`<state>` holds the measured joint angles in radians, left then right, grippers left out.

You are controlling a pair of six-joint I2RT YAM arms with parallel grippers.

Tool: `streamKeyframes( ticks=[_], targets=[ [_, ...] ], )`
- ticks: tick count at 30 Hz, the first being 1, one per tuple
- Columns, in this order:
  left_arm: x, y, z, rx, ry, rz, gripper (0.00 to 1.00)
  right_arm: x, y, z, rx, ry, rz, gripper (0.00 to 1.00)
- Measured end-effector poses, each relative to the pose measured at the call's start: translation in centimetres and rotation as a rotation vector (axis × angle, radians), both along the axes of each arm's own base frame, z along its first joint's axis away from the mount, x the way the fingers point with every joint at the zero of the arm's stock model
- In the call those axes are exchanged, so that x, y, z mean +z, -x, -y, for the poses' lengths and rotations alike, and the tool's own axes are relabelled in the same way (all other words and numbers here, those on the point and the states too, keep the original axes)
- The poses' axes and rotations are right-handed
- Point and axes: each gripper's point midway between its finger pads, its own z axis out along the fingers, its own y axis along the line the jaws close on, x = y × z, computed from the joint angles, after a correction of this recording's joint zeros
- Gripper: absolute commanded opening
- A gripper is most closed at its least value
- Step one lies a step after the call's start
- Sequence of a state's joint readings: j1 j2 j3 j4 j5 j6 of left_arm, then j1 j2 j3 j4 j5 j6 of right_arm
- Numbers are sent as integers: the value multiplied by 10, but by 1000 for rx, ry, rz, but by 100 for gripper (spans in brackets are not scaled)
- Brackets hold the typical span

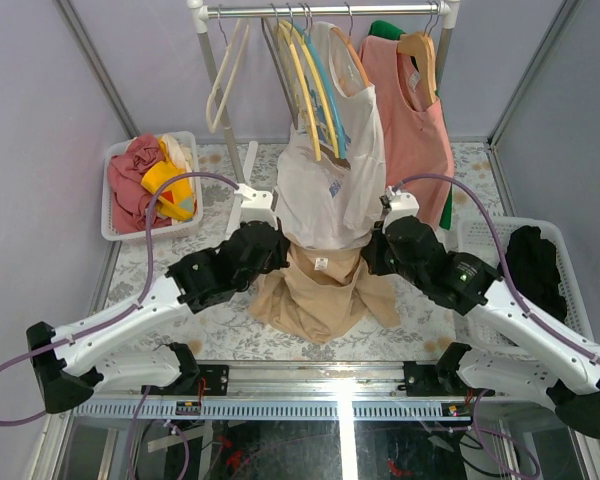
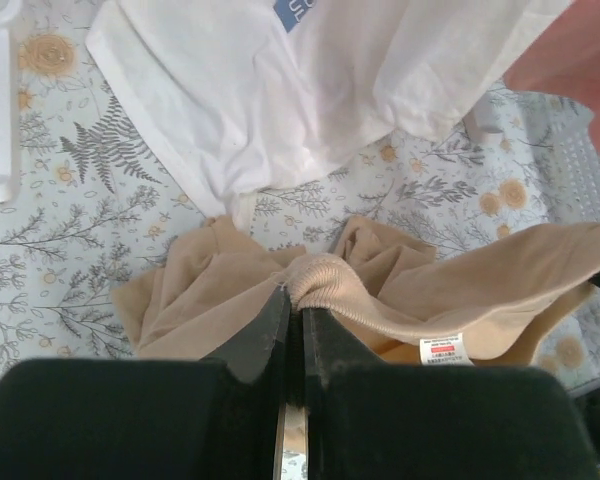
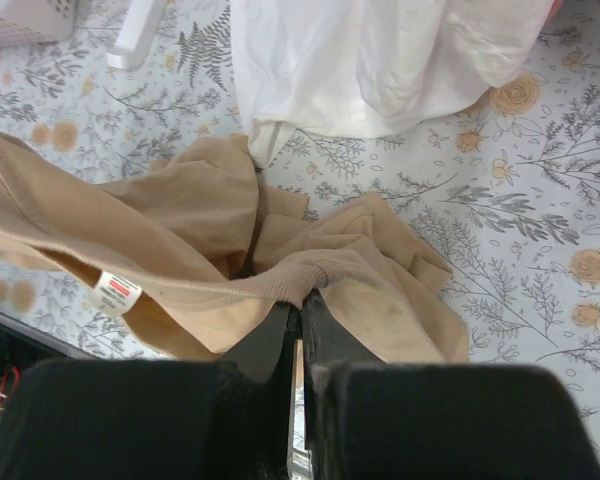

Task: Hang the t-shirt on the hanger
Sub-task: Place the T-shirt at the center of the board.

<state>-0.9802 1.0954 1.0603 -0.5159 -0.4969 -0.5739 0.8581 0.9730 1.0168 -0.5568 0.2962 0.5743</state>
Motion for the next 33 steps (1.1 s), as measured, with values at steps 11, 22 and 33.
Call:
streamKeyframes(
  ticks=[11,22,33],
  targets=[
    [-110,4,-7,-12,-121,-186,0,-84,3,2,-4,152,-140,0],
    [-129,10,1,-42,-107,-234,0,-79,6,-3,54,152,-132,62],
    [-64,-1,18,-111,-24,-110,0,-41,18,-43,426,113,-5,74]
  ],
)
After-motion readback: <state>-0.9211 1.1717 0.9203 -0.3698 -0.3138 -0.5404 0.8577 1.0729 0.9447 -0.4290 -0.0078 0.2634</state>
